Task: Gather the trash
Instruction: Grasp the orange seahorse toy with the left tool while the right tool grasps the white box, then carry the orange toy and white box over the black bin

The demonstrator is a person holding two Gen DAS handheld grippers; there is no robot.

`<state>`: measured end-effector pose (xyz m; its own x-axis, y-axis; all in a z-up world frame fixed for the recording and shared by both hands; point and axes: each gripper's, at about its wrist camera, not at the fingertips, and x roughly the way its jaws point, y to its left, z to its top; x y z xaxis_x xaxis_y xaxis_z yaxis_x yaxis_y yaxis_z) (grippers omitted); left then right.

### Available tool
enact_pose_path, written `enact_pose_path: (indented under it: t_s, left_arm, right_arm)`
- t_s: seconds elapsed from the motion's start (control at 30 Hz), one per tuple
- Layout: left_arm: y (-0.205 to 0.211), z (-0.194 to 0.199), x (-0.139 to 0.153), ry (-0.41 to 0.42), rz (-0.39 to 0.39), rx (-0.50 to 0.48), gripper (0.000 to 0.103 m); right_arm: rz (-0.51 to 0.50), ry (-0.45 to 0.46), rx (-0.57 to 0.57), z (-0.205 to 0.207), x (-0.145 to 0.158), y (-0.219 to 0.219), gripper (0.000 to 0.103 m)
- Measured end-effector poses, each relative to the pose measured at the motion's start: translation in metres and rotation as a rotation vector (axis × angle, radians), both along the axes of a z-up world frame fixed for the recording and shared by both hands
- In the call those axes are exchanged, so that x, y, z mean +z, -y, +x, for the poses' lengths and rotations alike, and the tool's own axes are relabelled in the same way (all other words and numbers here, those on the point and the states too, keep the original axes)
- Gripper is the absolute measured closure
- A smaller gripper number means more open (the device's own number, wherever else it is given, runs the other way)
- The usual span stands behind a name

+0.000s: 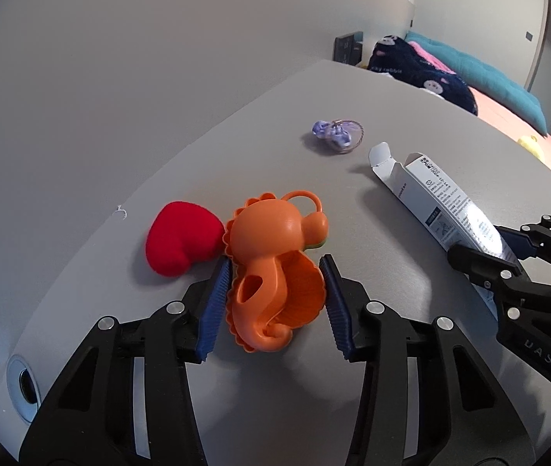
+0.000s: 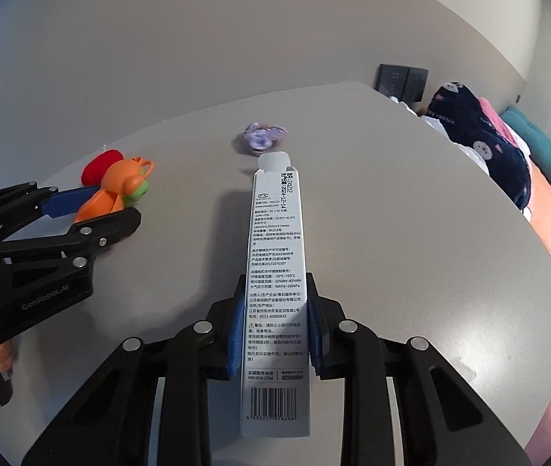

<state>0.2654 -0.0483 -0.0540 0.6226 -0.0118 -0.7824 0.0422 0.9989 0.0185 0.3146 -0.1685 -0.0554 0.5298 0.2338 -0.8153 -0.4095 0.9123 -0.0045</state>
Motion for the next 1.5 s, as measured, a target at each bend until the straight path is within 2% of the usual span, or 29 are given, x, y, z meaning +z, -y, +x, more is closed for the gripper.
enact_pose_path:
  t_s: [0.37,0.67,1.13,1.5]
  left_arm:
    - [0.017,-0.033,0.028,0.034,0.004,-0.024,0.057]
    - [0.061,-0.063,0.051,0.069,0.026,-0.085,0.057]
    - [0.177,-0.092,0.063,0.091,0.024,-0.260,0.057]
    - [0.261,-0.114,0.062,0.084,0.046,-0.406,0.057]
  right_arm:
    - [0.042,0.043,-0.036,-0.031,0.038,0.033,0.075]
    - [0.061,0.082,-0.086,-0.069,0.065,0.077,0.075]
    - [0.065,0.122,-0.232,-0.127,0.084,0.180,0.075]
    - [0.047,0.135,-0.363,-0.172,0.078,0.262,0.075]
